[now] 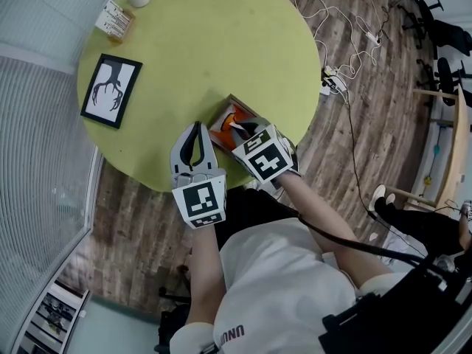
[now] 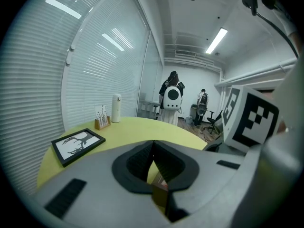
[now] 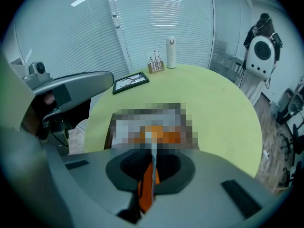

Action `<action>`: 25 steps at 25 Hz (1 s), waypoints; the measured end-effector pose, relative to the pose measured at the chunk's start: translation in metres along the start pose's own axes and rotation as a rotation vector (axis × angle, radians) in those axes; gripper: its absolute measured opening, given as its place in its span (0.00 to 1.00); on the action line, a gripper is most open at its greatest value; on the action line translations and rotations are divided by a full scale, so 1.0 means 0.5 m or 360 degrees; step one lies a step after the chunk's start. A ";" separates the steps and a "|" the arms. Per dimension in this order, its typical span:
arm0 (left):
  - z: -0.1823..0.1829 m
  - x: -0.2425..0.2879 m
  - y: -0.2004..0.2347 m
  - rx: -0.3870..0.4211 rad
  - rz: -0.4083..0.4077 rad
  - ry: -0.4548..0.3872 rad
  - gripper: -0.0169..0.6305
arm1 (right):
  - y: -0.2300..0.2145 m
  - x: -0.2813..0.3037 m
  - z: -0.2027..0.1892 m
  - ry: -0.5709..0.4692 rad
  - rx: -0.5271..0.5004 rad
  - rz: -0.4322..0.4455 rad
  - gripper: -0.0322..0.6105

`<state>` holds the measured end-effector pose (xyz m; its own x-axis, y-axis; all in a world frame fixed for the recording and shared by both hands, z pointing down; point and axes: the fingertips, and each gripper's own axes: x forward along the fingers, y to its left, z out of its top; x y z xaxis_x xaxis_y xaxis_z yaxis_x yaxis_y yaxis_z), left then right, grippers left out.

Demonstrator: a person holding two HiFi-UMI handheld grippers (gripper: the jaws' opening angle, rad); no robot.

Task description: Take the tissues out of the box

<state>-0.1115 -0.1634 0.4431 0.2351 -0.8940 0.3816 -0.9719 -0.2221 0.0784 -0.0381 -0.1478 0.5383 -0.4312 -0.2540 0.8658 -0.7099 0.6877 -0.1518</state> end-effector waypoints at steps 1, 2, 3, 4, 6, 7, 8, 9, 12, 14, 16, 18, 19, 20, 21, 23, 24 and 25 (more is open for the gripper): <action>0.000 -0.001 0.000 0.0003 0.0000 -0.0001 0.05 | 0.000 -0.002 -0.001 0.0001 0.0008 -0.0002 0.09; 0.001 -0.002 -0.001 0.0004 0.0001 -0.0003 0.05 | 0.000 -0.005 0.000 -0.0002 0.0014 -0.0002 0.09; 0.001 -0.004 -0.001 0.0005 0.0002 -0.0005 0.05 | 0.000 -0.008 0.001 -0.0008 0.0019 0.0000 0.09; 0.002 -0.005 -0.001 0.0005 0.0005 -0.0008 0.05 | 0.000 -0.011 0.002 -0.0015 0.0021 0.0004 0.09; 0.004 -0.008 -0.001 0.0002 0.0010 -0.0014 0.05 | 0.002 -0.017 0.006 -0.0031 0.0019 0.0010 0.08; 0.005 -0.009 -0.002 0.0000 0.0012 -0.0017 0.05 | 0.003 -0.019 0.009 -0.0041 0.0015 0.0013 0.08; 0.006 -0.010 -0.002 0.0000 0.0012 -0.0020 0.05 | 0.003 -0.021 0.012 -0.0055 0.0010 0.0014 0.08; 0.007 -0.010 -0.003 0.0001 0.0012 -0.0022 0.05 | 0.003 -0.022 0.015 -0.0069 0.0007 0.0014 0.08; 0.009 -0.014 -0.004 0.0001 0.0016 -0.0026 0.05 | 0.001 -0.031 0.015 -0.0070 0.0016 0.0007 0.08; 0.010 -0.017 -0.003 -0.0001 0.0021 -0.0029 0.05 | 0.001 -0.038 0.017 -0.0076 0.0018 0.0004 0.08; 0.009 -0.020 -0.002 -0.0004 0.0026 -0.0031 0.05 | 0.003 -0.041 0.018 -0.0083 0.0018 0.0006 0.08; 0.008 -0.022 0.000 -0.0004 0.0032 -0.0034 0.05 | 0.005 -0.042 0.018 -0.0090 0.0019 0.0008 0.08; 0.008 -0.023 0.001 -0.0004 0.0035 -0.0035 0.05 | 0.006 -0.044 0.018 -0.0094 0.0018 0.0009 0.08; 0.008 -0.025 0.001 -0.0004 0.0037 -0.0037 0.05 | 0.007 -0.046 0.018 -0.0098 0.0019 0.0009 0.08; 0.008 -0.026 0.001 -0.0002 0.0039 -0.0037 0.05 | 0.008 -0.048 0.018 -0.0103 0.0019 0.0011 0.08; 0.009 -0.029 0.002 0.0002 0.0043 -0.0040 0.05 | 0.010 -0.051 0.018 -0.0112 0.0016 0.0014 0.08; 0.009 -0.030 0.002 0.0005 0.0045 -0.0044 0.05 | 0.010 -0.053 0.019 -0.0118 0.0013 0.0012 0.08; 0.010 -0.030 0.003 0.0007 0.0045 -0.0049 0.05 | 0.009 -0.054 0.020 -0.0128 0.0011 0.0009 0.08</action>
<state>-0.1162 -0.1522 0.4327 0.2078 -0.9114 0.3552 -0.9781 -0.1981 0.0639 -0.0350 -0.1446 0.5096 -0.4782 -0.3040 0.8239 -0.7110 0.6848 -0.1601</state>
